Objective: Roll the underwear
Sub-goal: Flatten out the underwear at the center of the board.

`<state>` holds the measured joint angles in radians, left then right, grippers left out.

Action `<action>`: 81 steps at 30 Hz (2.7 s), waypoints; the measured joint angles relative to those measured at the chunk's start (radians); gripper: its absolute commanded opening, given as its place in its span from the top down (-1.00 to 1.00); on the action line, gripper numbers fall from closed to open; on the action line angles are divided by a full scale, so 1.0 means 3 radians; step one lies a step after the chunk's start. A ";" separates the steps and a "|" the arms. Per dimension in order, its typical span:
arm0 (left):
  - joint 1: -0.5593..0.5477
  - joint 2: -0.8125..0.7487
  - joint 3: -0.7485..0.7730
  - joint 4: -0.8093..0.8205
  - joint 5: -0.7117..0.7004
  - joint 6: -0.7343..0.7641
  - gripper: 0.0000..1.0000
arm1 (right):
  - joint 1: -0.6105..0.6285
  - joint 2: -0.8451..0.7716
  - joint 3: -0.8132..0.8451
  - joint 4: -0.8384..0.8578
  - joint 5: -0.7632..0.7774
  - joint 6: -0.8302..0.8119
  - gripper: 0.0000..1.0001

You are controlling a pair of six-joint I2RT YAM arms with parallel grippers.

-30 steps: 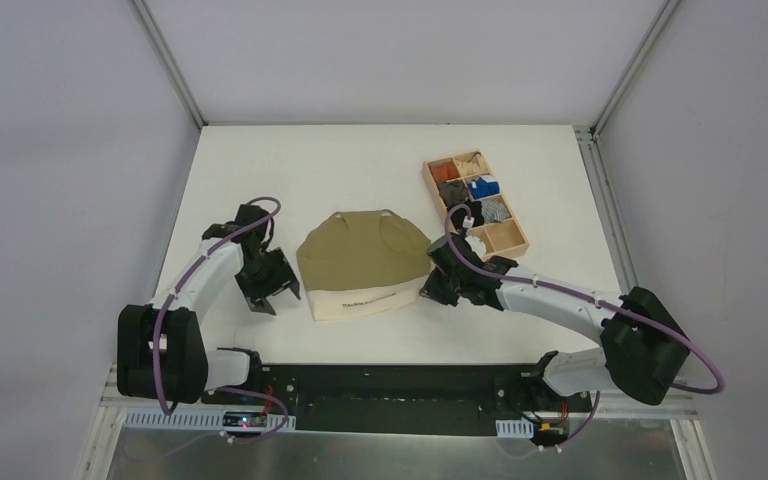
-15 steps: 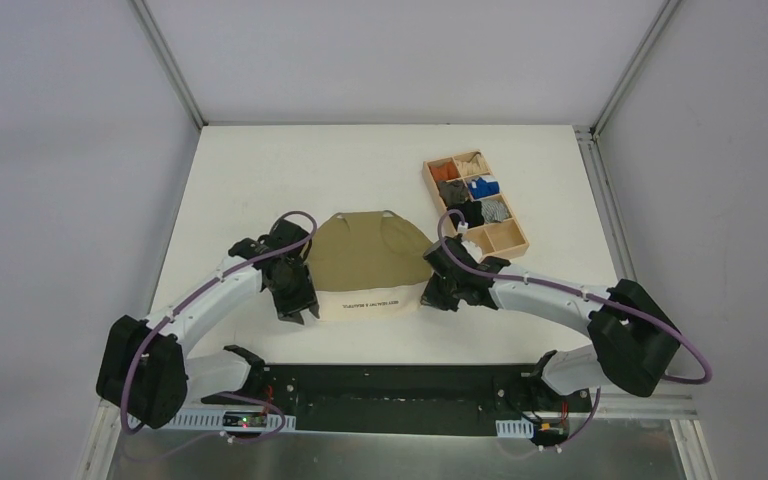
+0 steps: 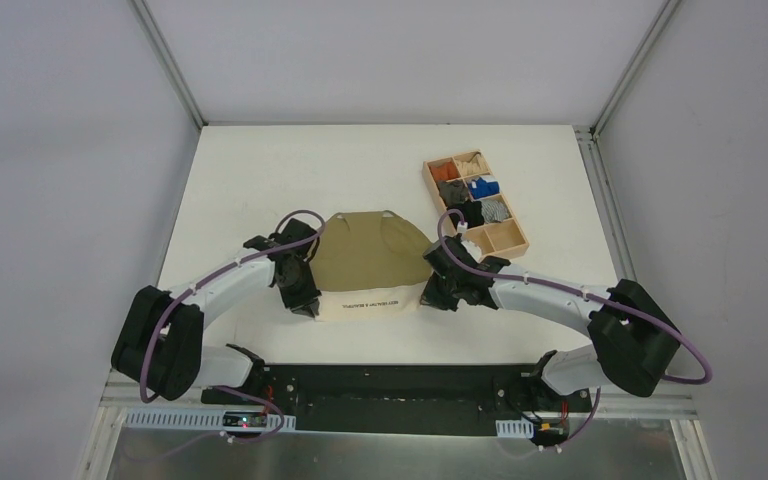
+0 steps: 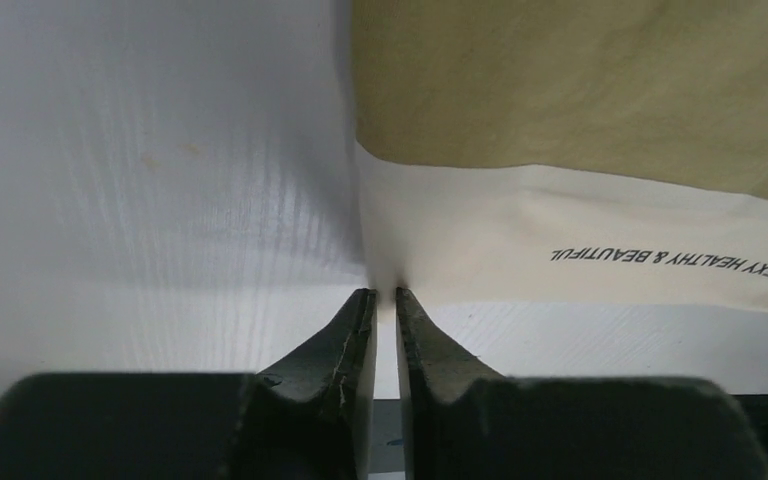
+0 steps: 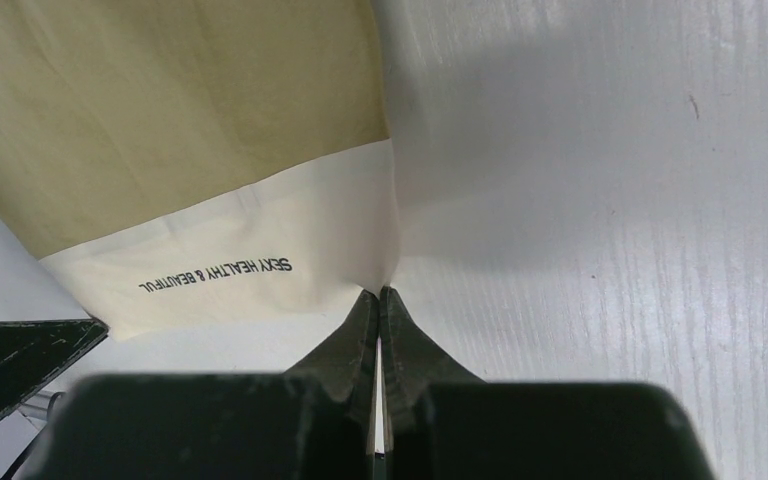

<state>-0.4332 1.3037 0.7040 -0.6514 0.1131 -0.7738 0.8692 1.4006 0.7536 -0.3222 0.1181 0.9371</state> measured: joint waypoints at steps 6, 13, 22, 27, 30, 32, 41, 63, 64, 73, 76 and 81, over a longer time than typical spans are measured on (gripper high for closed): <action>-0.0001 0.0120 -0.0027 0.0141 -0.0043 -0.0005 1.00 | 0.0000 0.0000 -0.0001 0.0001 -0.0009 0.0000 1.00; -0.0001 0.0032 0.0004 0.0010 -0.0057 0.0010 1.00 | 0.0000 -0.0004 0.0000 -0.0001 -0.0006 0.0000 1.00; -0.0001 -0.0011 0.0425 -0.0258 0.0011 0.0080 1.00 | 0.0000 -0.0043 -0.0001 -0.0013 0.0001 -0.0001 1.00; -0.0001 0.0346 0.0689 -0.0303 0.0038 0.0193 1.00 | 0.0000 -0.0043 -0.0001 -0.0014 0.0001 -0.0003 1.00; -0.0001 0.0643 0.0908 -0.0322 0.0045 0.0296 1.00 | 0.0000 -0.0043 -0.0001 -0.0014 0.0001 -0.0011 1.00; 0.0000 0.0841 0.1071 -0.0329 0.0045 0.0378 1.00 | 0.0000 -0.0043 0.0000 -0.0014 0.0001 -0.0015 1.00; 0.0005 0.1588 0.2241 -0.0641 -0.0058 0.0844 1.00 | -0.0025 -0.0066 0.0120 -0.0156 -0.0019 -0.0120 1.00; 0.0795 0.0252 0.1957 -0.1448 0.0699 0.1754 -0.28 | -0.0244 -0.0313 0.0567 -0.0284 -0.0027 -0.0566 1.00; 0.0795 0.0403 0.1849 -0.1432 0.0698 0.1694 -0.29 | -0.0228 -0.0271 0.0390 -0.0287 -0.0071 -0.0539 1.00; 0.0792 0.0491 0.1462 -0.1003 0.0455 0.1200 0.10 | -0.0102 -0.0125 -0.0055 -0.0271 -0.0151 -0.0338 1.00; 0.0755 0.0080 0.1035 -0.0923 0.0463 0.0955 0.02 | -0.0102 -0.0179 -0.0055 -0.0211 -0.0142 -0.0324 1.00; 0.0332 -0.0384 0.0319 -0.0652 0.0474 0.0432 -0.07 | -0.0102 -0.0182 -0.0055 -0.0160 -0.0148 -0.0292 1.00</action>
<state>-0.3336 1.1885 0.7998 -0.8471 0.2554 -0.6441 0.8387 1.3460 0.7372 -0.3702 0.0738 0.8494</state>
